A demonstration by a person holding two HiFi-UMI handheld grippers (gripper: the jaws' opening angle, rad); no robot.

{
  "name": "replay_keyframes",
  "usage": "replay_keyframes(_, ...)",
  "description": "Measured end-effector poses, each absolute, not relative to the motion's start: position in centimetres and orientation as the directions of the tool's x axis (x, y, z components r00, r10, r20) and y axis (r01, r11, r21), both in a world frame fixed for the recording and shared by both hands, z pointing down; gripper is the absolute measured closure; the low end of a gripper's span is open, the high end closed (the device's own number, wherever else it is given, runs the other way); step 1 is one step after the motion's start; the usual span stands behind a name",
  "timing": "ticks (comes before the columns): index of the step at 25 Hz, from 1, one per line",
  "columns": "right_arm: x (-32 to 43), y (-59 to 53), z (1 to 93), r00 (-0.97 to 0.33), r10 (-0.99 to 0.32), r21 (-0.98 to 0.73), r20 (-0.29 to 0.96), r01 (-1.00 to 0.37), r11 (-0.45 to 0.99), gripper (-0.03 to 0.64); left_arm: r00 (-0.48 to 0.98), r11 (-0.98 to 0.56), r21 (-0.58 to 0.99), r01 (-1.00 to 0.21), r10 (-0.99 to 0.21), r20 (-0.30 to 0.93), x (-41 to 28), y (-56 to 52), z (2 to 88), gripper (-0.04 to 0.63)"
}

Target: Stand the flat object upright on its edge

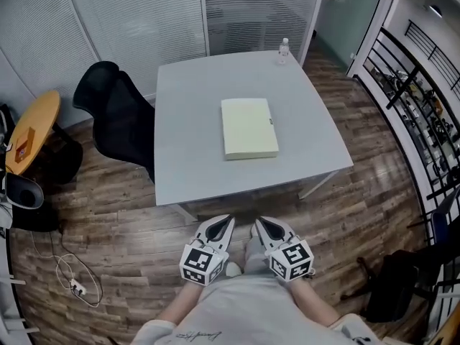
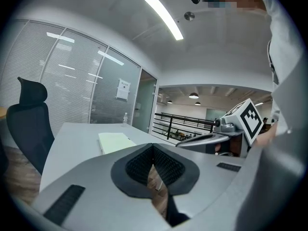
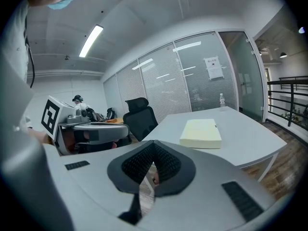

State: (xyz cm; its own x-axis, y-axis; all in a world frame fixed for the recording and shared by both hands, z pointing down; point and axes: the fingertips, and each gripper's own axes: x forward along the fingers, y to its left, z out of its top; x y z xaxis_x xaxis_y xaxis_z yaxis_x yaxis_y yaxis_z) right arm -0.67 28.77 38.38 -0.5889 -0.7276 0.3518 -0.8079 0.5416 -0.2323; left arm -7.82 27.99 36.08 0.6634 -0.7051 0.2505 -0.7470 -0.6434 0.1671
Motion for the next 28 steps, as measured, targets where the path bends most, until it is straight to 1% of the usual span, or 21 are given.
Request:
replay_keyframes(8, -0.3, 23.9, 39.0, -0.605, -0.717, -0.249, 0.347, -0.796, 0.552, 0.603, 0.639, -0.624, 0.151, -0.767, -0.722, 0.263, -8.3, 24.0, 36.1, 0.584)
replay_keyframes(16, 1.5, 18.3, 40.1, -0.640, -0.684, -0.268, 0.351, -0.768, 0.582, 0.603, 0.623, -0.615, 0.130, -0.778, -0.728, 0.287, -6.8, 18.6, 36.0, 0.584)
replay_keyframes(28, 2.2, 11.4, 40.1, -0.733, -0.580, -0.272, 0.354, -0.675, 0.686, 0.603, 0.578, -0.559, 0.157, -0.814, -0.758, 0.303, -3.6, 10.4, 36.3, 0.584)
